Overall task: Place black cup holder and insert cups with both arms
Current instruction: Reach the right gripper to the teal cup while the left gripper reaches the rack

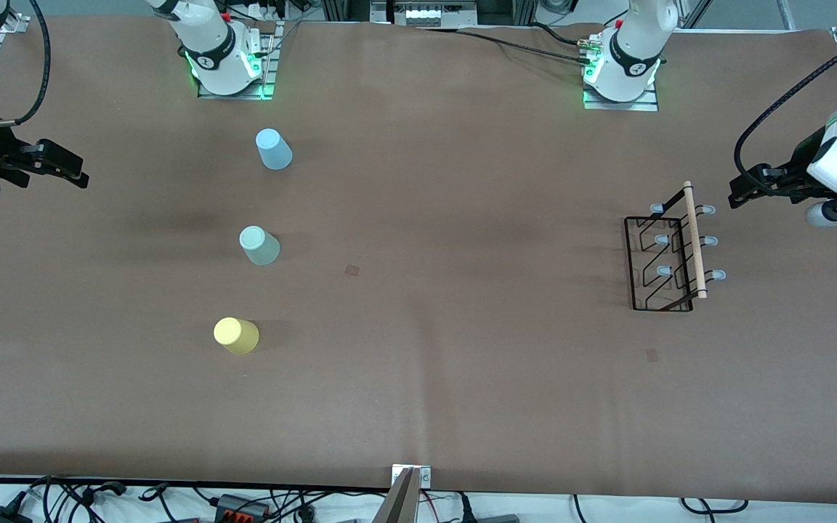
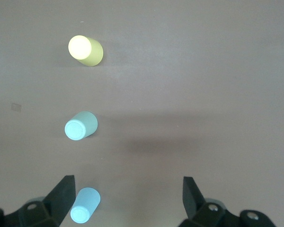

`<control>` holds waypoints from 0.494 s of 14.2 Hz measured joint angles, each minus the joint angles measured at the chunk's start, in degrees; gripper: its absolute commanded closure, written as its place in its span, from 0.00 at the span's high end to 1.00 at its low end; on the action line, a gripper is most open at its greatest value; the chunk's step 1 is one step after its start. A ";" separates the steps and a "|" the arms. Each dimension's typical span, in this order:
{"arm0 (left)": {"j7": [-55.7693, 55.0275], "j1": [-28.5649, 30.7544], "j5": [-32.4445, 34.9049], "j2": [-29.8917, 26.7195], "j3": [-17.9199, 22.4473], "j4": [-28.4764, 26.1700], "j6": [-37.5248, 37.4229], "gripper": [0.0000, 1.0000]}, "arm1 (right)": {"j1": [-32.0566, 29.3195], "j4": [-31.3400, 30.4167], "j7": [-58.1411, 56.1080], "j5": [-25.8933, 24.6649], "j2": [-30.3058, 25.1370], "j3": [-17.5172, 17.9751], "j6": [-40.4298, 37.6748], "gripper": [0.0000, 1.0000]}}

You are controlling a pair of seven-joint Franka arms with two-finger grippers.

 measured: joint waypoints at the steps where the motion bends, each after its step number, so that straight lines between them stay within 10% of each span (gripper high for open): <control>1: 0.00 0.00 0.00 0.03 0.00 0.01 0.00 1.00 | 0.01 0.00 0.00 0.00 0.00 0.02 0.00 1.00; 7: 0.07 -0.12 0.00 1.35 -0.02 0.03 0.00 1.00 | 0.01 -0.01 0.00 0.00 0.00 0.03 0.00 1.00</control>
